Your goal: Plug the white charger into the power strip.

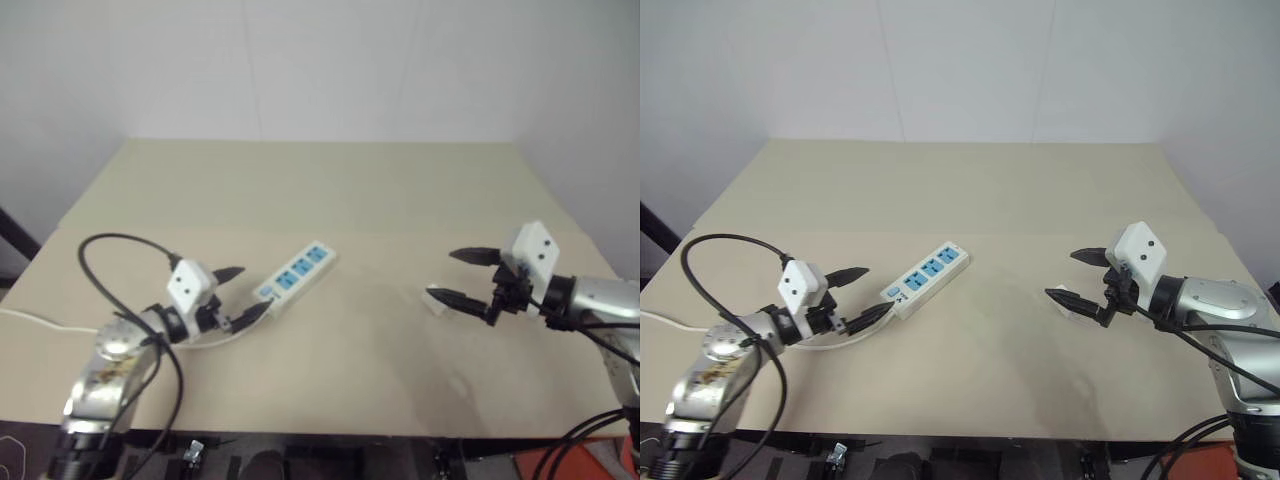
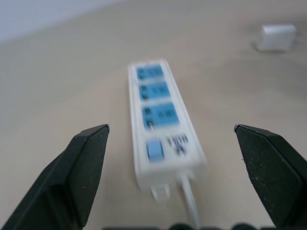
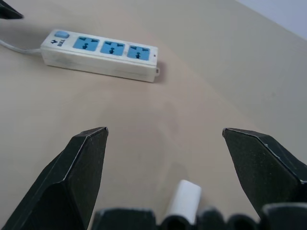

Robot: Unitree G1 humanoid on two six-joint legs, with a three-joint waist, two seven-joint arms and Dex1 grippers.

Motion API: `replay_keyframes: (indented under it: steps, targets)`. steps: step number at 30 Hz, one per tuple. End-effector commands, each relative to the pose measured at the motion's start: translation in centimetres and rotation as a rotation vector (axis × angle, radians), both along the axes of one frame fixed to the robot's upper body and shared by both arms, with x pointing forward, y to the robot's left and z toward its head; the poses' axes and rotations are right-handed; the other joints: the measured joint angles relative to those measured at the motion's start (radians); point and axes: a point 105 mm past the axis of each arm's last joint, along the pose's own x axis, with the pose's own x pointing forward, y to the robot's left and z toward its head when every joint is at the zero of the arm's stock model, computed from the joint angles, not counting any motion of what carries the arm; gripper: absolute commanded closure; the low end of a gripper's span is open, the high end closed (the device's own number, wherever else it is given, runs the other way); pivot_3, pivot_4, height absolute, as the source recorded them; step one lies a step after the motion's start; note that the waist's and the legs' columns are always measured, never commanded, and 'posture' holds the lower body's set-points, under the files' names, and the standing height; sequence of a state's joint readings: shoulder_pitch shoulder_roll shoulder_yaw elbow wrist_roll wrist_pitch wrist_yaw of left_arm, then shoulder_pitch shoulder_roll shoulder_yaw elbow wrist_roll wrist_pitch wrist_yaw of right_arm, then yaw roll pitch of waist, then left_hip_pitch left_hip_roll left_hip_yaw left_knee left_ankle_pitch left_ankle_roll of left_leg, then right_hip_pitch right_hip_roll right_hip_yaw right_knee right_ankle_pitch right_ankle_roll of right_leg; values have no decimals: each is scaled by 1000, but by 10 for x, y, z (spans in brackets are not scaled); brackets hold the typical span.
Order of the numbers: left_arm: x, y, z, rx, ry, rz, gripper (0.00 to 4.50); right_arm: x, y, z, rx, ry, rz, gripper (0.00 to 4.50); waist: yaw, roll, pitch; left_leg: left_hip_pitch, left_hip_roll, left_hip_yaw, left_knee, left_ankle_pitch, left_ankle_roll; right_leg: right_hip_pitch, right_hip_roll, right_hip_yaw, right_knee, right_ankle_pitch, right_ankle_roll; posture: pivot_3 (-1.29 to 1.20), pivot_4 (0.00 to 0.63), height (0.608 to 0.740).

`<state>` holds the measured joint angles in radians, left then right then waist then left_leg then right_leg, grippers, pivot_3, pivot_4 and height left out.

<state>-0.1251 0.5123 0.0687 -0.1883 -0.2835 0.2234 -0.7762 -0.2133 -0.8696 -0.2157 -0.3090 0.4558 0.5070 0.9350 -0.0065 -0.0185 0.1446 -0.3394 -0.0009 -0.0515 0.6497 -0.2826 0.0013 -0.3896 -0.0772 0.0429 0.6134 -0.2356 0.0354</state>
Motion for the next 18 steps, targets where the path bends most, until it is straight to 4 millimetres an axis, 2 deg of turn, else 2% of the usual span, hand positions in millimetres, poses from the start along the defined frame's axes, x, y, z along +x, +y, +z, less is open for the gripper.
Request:
replay_keyframes:
  steps: [1, 10, 18]
  targets:
    - [6, -7, -3, 14, -33, 2, 25, -4, 5, 16, 20, -57, 15, 0, -3, 0, 0, 0, 0, 0, 0, 0, 0, 0, 0, 0, 0, 0, 0, 0, 150, 740]
    - [30, -8, -19, 1, -41, 71, 25, -5, 5, 19, 27, -74, -1, 0, -5, 0, 0, 0, 0, 0, 1, 0, 0, 0, 0, -1, 0, 0, 0, 0, 150, 740]
    - [28, -19, -31, -39, 31, 22, 25, -7, 4, 21, 25, -84, -16, 0, -5, 0, 0, 0, 0, 0, 1, 0, 0, 0, 0, 0, 0, 0, 1, 0, 150, 740]
